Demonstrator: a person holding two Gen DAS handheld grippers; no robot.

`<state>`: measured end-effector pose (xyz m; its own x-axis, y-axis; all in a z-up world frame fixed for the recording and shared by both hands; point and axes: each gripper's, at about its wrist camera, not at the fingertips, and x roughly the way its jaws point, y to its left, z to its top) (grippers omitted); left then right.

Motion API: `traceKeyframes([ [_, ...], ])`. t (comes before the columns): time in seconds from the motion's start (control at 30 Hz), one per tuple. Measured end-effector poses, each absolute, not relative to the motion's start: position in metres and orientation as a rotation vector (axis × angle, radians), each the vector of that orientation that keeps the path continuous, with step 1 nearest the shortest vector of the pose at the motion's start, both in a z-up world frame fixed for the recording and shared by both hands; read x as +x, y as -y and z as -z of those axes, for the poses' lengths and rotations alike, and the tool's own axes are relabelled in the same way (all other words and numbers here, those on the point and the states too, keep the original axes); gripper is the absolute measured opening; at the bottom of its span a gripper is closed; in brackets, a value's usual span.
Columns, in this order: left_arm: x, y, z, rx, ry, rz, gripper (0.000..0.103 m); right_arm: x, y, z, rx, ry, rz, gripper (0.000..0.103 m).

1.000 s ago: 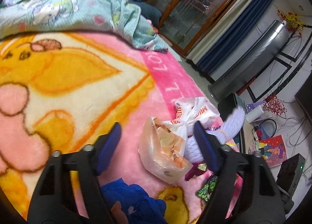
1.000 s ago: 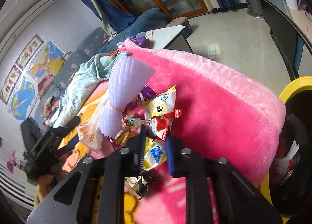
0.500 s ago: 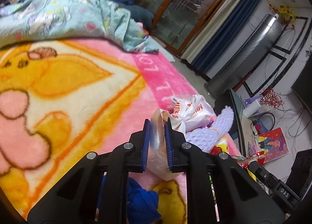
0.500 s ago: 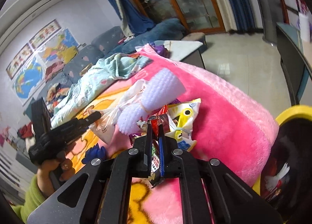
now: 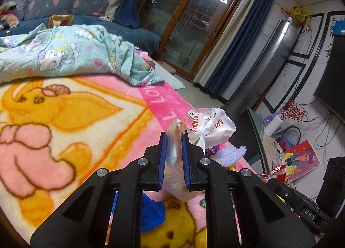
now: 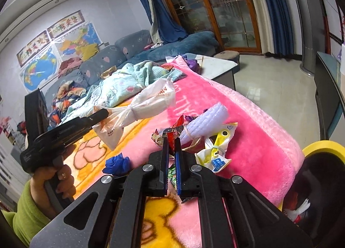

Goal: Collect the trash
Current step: 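Grasp the clear plastic bag with the left gripper while the right gripper grasps a wrapper, then carry the clear bag and red wrapper over the yellow bin and open both grippers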

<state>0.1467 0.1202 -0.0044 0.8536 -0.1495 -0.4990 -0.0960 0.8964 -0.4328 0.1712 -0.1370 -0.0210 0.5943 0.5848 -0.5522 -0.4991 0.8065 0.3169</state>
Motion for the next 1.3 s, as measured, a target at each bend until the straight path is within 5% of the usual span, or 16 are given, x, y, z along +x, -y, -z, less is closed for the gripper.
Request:
traceKeyframes([
  [1.3, 0.123, -0.017, -0.026, -0.303, -0.520, 0.250, 0.009, 0.141, 0.244, -0.006, 0.183, -0.632, -0.440, 0.005],
])
